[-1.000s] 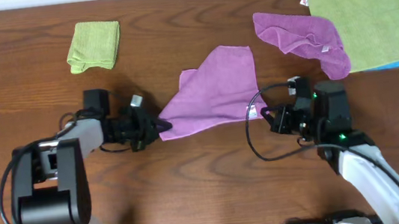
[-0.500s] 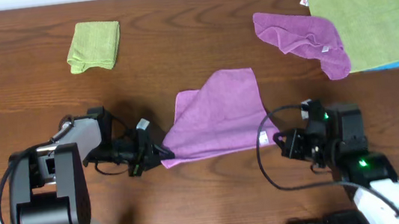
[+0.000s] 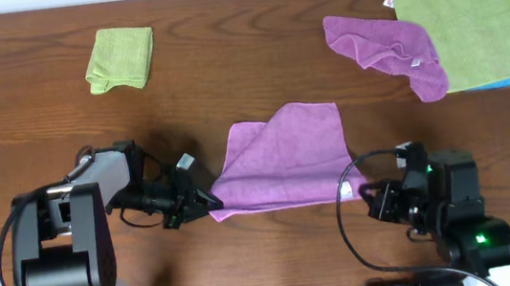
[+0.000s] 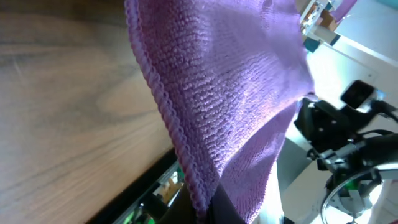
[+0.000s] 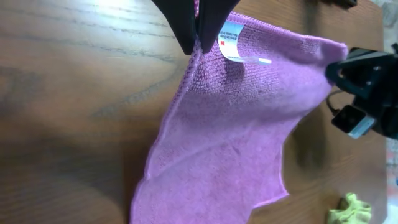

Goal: Fold the cloth

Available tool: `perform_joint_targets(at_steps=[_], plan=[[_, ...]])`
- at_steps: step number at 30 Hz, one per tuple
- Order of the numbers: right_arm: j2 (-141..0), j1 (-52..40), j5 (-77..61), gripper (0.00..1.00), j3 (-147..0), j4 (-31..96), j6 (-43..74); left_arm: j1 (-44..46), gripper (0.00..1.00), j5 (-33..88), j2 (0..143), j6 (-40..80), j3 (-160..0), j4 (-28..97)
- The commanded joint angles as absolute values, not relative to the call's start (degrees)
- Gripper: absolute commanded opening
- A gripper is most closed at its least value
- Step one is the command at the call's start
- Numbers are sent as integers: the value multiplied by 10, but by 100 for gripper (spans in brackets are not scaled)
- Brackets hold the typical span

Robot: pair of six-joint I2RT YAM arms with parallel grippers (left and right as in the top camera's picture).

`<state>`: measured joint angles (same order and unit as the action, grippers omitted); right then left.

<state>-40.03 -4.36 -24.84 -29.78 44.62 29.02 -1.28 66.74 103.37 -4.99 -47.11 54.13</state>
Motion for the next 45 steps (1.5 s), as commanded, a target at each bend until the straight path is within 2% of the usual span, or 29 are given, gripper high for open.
perform_joint_targets(at_steps=[1, 3, 9, 17, 23, 28, 31, 33, 36, 38, 45], plan=[[-397, -41, -196, 1, -334, 495, 292, -16, 6, 668, 1026, -78, -475, 560], [-397, -41, -166, 1, -355, 559, 290, -12, 6, 648, 1026, -91, -475, 577], [-397, -41, -139, 1, -378, 644, 304, -9, 6, 609, 1026, -93, -474, 585], [-396, -42, -139, 2, -381, 628, 323, -9, 6, 617, 1026, -92, -474, 584], [-397, -42, -139, 1, -381, 569, 323, -9, 6, 696, 1026, -87, -474, 565], [-397, -42, -139, 1, -381, 566, 323, -9, 6, 643, 1026, -86, -474, 563], [-397, -42, -139, 1, -381, 566, 323, -7, 34, 603, 1026, -87, -473, 568], [-397, -42, -140, 1, -381, 566, 324, -1, 57, 598, 1026, -88, -471, 568], [-397, -42, -140, 1, -381, 566, 328, 14, 73, 601, 1026, -88, -464, 565], [-397, -42, -142, 1, -381, 565, 328, 26, 77, 607, 1026, -88, -457, 561], [-397, -42, -144, 1, -381, 563, 333, 81, 79, 651, 1026, -40, -412, 487]])
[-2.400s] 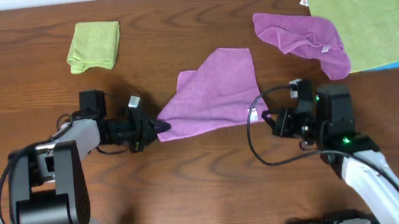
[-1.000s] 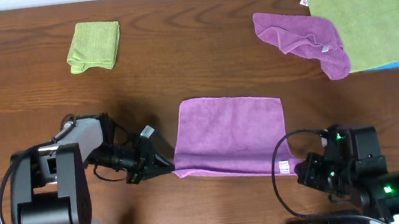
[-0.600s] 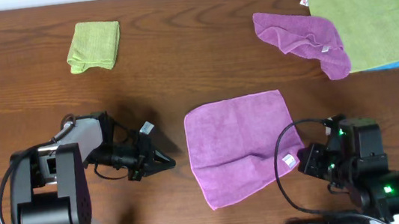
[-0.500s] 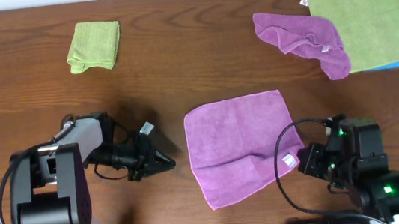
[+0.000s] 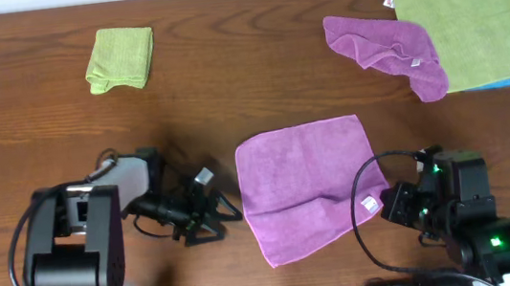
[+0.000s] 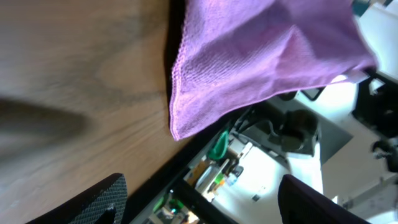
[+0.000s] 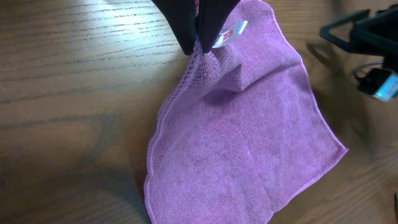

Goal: Fold the cloth

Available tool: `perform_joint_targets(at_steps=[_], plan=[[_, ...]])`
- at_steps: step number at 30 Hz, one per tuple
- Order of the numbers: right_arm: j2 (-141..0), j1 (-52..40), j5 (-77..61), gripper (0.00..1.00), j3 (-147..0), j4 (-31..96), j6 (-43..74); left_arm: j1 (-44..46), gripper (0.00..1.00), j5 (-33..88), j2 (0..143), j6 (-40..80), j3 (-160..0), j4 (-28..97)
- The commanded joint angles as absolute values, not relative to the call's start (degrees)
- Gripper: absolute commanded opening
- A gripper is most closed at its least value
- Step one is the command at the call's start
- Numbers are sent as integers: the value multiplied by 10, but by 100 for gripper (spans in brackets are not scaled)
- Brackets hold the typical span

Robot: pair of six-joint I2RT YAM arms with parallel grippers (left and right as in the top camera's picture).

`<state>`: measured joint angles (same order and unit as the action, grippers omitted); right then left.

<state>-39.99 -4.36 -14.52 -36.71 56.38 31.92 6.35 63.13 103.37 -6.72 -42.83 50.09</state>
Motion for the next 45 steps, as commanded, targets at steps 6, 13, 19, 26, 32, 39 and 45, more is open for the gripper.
perform_joint_targets(at_steps=[6, 13, 19, 26, 32, 39, 45], plan=[[-397, -42, -151, 2, -381, 558, 334, 120, 78, 663, 1026, 39, -390, 396], [-397, -42, -157, 2, -381, 551, 339, 181, 78, 663, 1026, 147, -389, 302], [-397, -42, -161, 1, -381, 548, 339, 238, 78, 653, 1026, 199, -389, 254], [-397, -42, -166, 1, -381, 548, 343, 265, 75, 637, 1026, 226, -389, 227], [-397, -42, -170, 1, -381, 548, 343, 277, 67, 628, 1026, 233, -389, 223], [-397, -42, -182, 1, -381, 548, 343, 297, 33, 590, 1026, 233, -389, 223], [-397, -42, -183, 1, -381, 546, 343, 305, 6, 578, 1026, 232, -389, 209]])
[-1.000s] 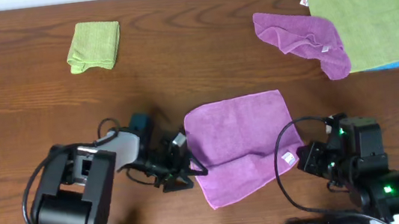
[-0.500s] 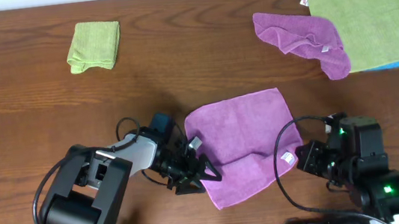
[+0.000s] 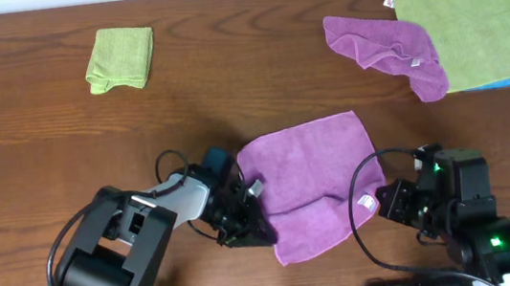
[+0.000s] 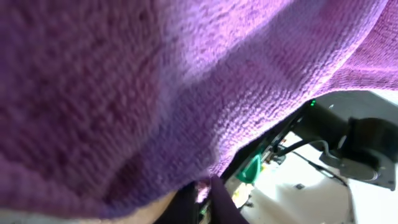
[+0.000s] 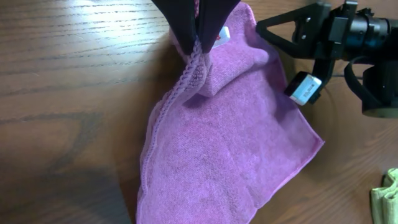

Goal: Fold the cloth

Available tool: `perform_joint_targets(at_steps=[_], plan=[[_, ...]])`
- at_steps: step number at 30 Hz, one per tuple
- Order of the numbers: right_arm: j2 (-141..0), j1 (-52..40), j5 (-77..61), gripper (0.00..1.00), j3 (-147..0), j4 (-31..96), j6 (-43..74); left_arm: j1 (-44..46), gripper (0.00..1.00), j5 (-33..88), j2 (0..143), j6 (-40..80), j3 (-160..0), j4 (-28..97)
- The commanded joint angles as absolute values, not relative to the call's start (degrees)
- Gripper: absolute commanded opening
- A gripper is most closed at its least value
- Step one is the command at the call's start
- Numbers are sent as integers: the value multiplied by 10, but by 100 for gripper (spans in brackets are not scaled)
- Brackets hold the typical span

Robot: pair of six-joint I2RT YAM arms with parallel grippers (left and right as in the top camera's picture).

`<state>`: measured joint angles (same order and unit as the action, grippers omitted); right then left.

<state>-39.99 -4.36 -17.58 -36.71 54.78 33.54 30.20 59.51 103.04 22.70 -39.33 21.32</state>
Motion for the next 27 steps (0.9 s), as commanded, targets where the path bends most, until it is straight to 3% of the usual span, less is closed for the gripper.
perform_joint_targets(at_steps=[1, 12, 27], plan=[[-397, -42, -183, 1, -381, 546, 343, 305, 6, 580, 1026, 232, -389, 206], [-398, -42, -182, 1, -380, 484, 342, 263, 6, 581, 1026, 223, -446, 204], [-398, -42, -178, 1, -380, 476, 336, 205, 6, 577, 1025, 114, -565, 385]])
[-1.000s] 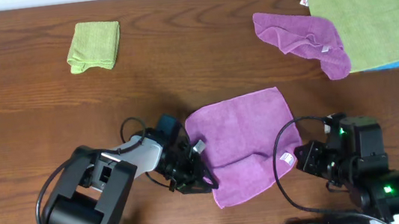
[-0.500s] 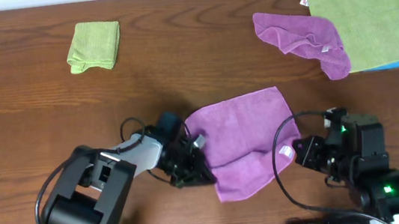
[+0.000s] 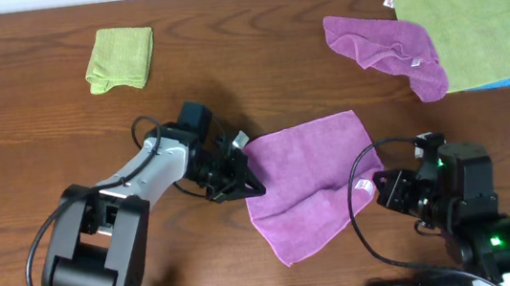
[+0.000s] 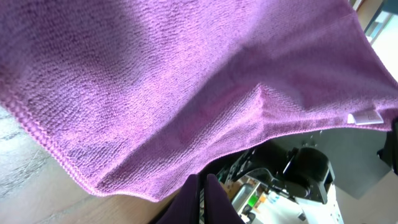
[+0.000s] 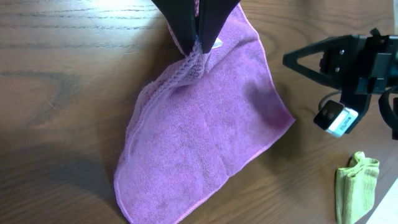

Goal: Fold the cloth

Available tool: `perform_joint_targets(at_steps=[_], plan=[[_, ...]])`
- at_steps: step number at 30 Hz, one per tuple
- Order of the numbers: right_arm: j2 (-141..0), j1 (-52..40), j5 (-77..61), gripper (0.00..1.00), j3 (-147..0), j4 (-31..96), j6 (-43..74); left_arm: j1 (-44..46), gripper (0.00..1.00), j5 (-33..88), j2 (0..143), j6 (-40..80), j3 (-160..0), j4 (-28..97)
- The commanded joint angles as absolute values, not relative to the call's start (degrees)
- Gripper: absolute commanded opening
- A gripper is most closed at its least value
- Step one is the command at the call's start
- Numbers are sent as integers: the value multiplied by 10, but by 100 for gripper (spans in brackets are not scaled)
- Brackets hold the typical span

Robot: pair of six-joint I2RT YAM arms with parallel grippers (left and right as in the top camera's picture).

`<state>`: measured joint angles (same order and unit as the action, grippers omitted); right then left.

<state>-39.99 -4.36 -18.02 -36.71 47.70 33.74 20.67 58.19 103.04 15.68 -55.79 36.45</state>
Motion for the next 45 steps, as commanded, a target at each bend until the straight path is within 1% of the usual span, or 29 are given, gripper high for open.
perform_joint_targets(at_steps=[1, 4, 5, 7, 9, 10, 11, 12, 17, 20, 21, 29, 32, 36, 42, 45], plan=[[-398, -42, -178, 1, -380, 476, 336, 205, 6, 571, 1025, 106, -565, 400], [-398, -42, -178, 1, -380, 475, 336, 205, 28, 545, 1025, 83, -565, 455], [-398, -42, -178, 1, -380, 476, 336, 206, 37, 544, 1025, 72, -564, 471], [-398, -42, -178, 2, -380, 476, 336, 208, 49, 544, 1025, 61, -563, 491], [-398, -42, -178, 1, -380, 475, 336, 213, 75, 545, 1025, 60, -561, 495], [-398, -42, -178, 1, -380, 475, 336, 215, 84, 545, 1025, 60, -559, 494], [-398, -42, -178, 1, -380, 475, 336, 219, 89, 545, 1025, 60, -557, 493], [-398, -42, -178, 1, -380, 475, 336, 225, 91, 545, 1025, 60, -553, 489], [-398, -42, -183, 2, -380, 475, 338, 251, 91, 540, 1025, 86, -518, 444], [-397, -42, -188, 1, -380, 476, 338, 246, 89, 496, 1025, 95, -511, 426], [-397, -42, -189, 1, -380, 476, 338, 240, 88, 480, 1025, 94, -514, 426], [-397, -42, -189, 1, -380, 476, 338, 147, 87, 394, 1024, 35, -562, 441], [-397, -42, -189, 2, -380, 476, 338, 135, 87, 390, 1024, 27, -565, 402], [-397, -42, -192, 1, -380, 476, 338, 142, 87, 390, 1024, 29, -565, 339], [-397, -42, -199, 2, -380, 476, 338, 158, 86, 390, 1025, 63, -565, 261], [-397, -42, -200, 2, -380, 476, 338, 164, 82, 390, 1028, 78, -565, 236]])
